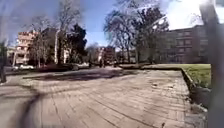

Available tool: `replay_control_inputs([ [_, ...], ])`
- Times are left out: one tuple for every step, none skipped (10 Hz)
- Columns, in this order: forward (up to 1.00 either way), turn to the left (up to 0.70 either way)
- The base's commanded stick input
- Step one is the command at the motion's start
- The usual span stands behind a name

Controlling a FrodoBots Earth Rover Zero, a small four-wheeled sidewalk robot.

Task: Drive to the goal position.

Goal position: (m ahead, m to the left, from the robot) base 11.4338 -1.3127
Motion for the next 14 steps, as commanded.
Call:
replay_control_inputs([
  [1.0, 0.0],
  [1.0, 0.0],
  [1.0, 0.0],
  [1.0, 0.0],
  [1.0, 0.0],
  [1.0, 0.0],
  [1.0, 0.0],
  [1.0, 0.0],
  [1.0, 0.0],
  [1.0, 0.0],
  [1.0, 0.0],
  [1.0, 0.0],
  [1.0, 0.0],
  [1.0, 0.0],
])
